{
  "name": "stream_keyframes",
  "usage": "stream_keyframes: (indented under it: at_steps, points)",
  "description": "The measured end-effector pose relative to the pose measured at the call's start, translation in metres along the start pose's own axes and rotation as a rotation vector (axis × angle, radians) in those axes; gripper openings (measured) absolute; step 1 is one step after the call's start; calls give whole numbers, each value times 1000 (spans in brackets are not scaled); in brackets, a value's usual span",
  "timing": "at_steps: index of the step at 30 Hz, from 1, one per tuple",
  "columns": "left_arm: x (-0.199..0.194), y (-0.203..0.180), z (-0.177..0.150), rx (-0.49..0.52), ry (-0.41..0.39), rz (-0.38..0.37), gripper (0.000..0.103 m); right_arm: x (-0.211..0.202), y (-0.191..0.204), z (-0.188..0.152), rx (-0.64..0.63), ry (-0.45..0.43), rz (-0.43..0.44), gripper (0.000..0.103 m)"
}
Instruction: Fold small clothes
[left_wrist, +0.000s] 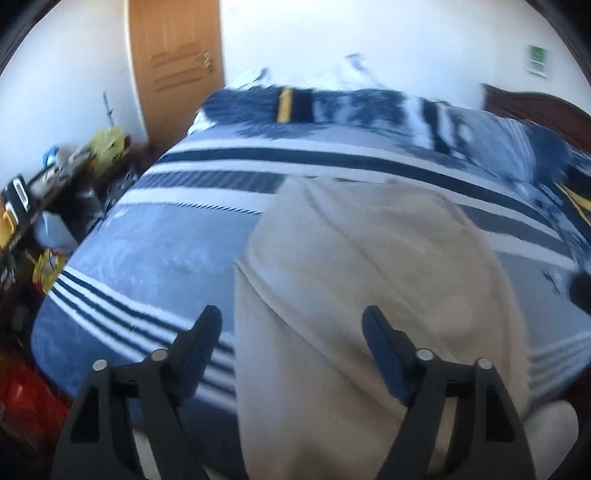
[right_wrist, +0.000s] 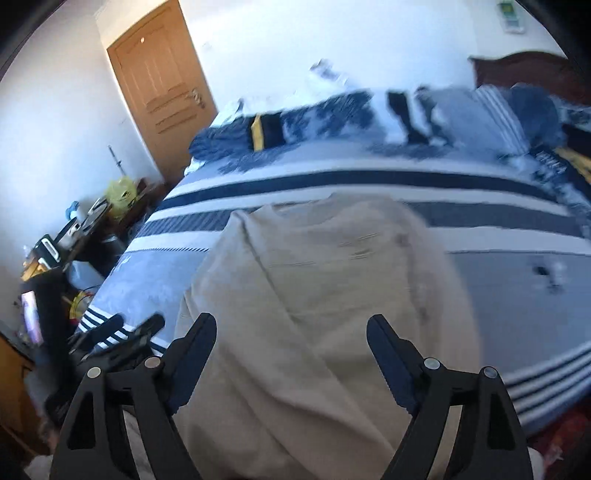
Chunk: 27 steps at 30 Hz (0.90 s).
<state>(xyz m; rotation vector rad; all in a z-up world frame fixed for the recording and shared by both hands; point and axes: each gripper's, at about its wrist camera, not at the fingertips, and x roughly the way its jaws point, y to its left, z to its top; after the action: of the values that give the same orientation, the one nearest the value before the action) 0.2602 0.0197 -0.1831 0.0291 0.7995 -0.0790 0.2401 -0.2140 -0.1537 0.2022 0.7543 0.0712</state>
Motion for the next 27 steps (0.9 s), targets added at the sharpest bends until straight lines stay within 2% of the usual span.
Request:
stream_keyframes:
  at_steps: [2, 4, 6, 10, 13, 17, 21, 23, 27]
  points:
    - [-28, -10, -12, 12, -12, -17, 88, -28, -7, -7, 15, -17, -6, 91]
    - [-56, -20, -22, 25, -19, -24, 88, -52, -13, -10, 13, -43, -29, 91]
    - [-76, -30, -25, 53, -22, -26, 88, -76, -19, -15, 17, -80, -60, 95]
    - [-112, -48, -32, 114, -54, -16, 88, -112, -34, -26, 41, -116, -57, 96]
    - [-125, -56, -39, 133, -48, -60, 88, -136, -54, -35, 98, -128, -81, 96]
    - [-135, -67, -52, 160, -24, -141, 88, -168, -86, -47, 188, -201, -150, 96]
    - [-142, -80, -57, 185, -21, -164, 88, -183, -120, -57, 253, -204, -106, 96]
    - [-145, -88, -58, 196, -23, -176, 90, -182, -131, -61, 251, -155, -68, 96]
    - [-141, -104, -64, 211, -9, -225, 91, -183, -146, -74, 287, -159, -59, 96]
